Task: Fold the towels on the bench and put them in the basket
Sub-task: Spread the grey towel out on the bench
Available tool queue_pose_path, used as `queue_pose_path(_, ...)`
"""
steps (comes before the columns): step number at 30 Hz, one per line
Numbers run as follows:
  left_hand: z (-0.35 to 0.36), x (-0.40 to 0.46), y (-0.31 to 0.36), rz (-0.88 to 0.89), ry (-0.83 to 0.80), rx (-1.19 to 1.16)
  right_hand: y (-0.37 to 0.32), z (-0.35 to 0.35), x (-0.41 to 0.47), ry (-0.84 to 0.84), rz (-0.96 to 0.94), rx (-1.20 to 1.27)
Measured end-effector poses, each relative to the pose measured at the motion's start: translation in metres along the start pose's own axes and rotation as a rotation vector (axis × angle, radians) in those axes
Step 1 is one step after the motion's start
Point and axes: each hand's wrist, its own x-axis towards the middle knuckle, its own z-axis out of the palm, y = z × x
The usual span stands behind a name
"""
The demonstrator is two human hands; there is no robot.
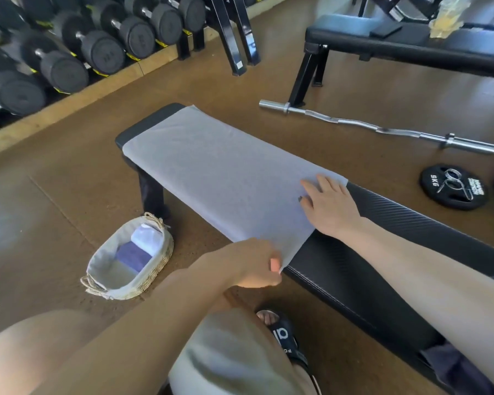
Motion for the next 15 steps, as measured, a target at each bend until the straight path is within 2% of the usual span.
queue_pose_path(4,-0.013,0.006,0.015,0.032,0.209,0.041,0.007,-0.004,0.004,0.015,0.083,-0.012)
queue_pose_path(10,0.011,0.023,0.031,0.245,0.160,0.197,0.018,-0.001,0.013,-0.011,0.069,-0.016)
queue_pose_path(12,0.014,0.026,0.031,0.304,0.164,0.165,0.024,0.002,0.014,-0.019,0.145,-0.054)
queue_pose_path(15,0.001,0.037,0.021,0.265,0.282,0.074,0.019,-0.004,0.022,-0.001,0.266,-0.158)
